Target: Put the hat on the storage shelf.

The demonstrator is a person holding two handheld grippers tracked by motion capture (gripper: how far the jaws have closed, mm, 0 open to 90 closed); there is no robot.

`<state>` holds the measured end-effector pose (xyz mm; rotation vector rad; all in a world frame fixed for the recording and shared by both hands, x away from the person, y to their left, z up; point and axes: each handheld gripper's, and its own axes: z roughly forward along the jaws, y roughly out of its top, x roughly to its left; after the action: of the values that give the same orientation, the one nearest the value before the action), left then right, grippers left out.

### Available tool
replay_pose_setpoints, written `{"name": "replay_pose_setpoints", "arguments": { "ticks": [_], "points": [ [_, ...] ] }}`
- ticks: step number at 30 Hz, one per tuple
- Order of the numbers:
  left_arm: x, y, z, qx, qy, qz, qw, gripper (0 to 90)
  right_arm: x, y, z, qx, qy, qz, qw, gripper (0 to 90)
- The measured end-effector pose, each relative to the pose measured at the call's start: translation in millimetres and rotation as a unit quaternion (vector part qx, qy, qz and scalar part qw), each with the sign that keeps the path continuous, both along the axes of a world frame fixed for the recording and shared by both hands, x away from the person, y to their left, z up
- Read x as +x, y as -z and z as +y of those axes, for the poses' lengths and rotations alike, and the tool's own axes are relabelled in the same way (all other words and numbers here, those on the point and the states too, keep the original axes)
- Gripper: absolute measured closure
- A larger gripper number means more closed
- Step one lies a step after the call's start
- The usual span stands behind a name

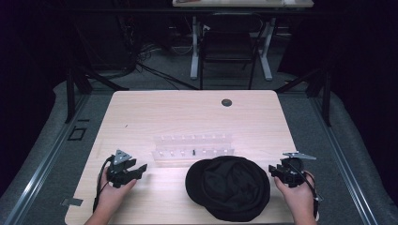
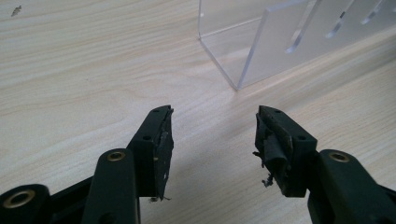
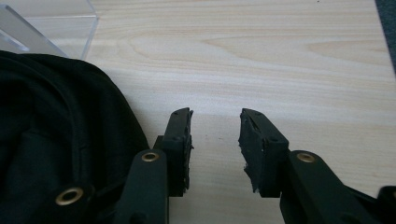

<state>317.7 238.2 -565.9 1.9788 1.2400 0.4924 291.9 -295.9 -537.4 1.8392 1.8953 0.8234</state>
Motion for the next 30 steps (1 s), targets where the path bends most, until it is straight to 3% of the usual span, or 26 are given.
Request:
{"name": "replay_pose_setpoints", "arguments": {
  "ticks": [4,10,12,14,17,23,29,30],
  "points": [
    [-1.1,-1.9,0.0,-0.002,0.008,-0.001,1.0000,48.3,-5.8,-12.7,4.8,0.007,-0.004,0.020,0.9998,66.1],
    [-1.7,-3.1,-0.5,-0.004,0.009,-0.007,0.9999,48.4,-19.1,-26.6,11.0,0.019,-0.003,0.018,0.9997,65.3],
    [-1.7,-3.4,-1.2,-0.002,0.010,-0.005,0.9999,48.3,-23.1,-30.8,11.6,0.040,0.000,0.031,0.9987,66.0],
    [-1.9,-4.5,-1.8,-0.003,0.015,-0.008,0.9998,48.2,-28.6,-35.0,13.9,0.034,0.001,0.044,0.9985,65.8],
    [-1.6,-4.0,-2.4,-0.006,0.014,-0.005,0.9999,48.2,-33.5,-36.0,16.6,0.039,-0.001,0.053,0.9978,64.9],
    [-0.2,-3.0,-3.7,-0.010,0.016,-0.001,0.9998,48.0,-36.4,-33.1,17.8,0.051,-0.013,0.042,0.9978,63.8],
    [0.3,-2.8,-4.1,-0.009,0.017,0.002,0.9998,47.9,-33.1,-17.3,9.2,0.075,-0.011,0.083,0.9936,70.1],
    [0.6,-2.6,-3.9,-0.010,0.017,0.001,0.9998,47.9,-32.0,-15.0,7.9,0.091,-0.013,0.085,0.9921,71.2]
  ]
}}
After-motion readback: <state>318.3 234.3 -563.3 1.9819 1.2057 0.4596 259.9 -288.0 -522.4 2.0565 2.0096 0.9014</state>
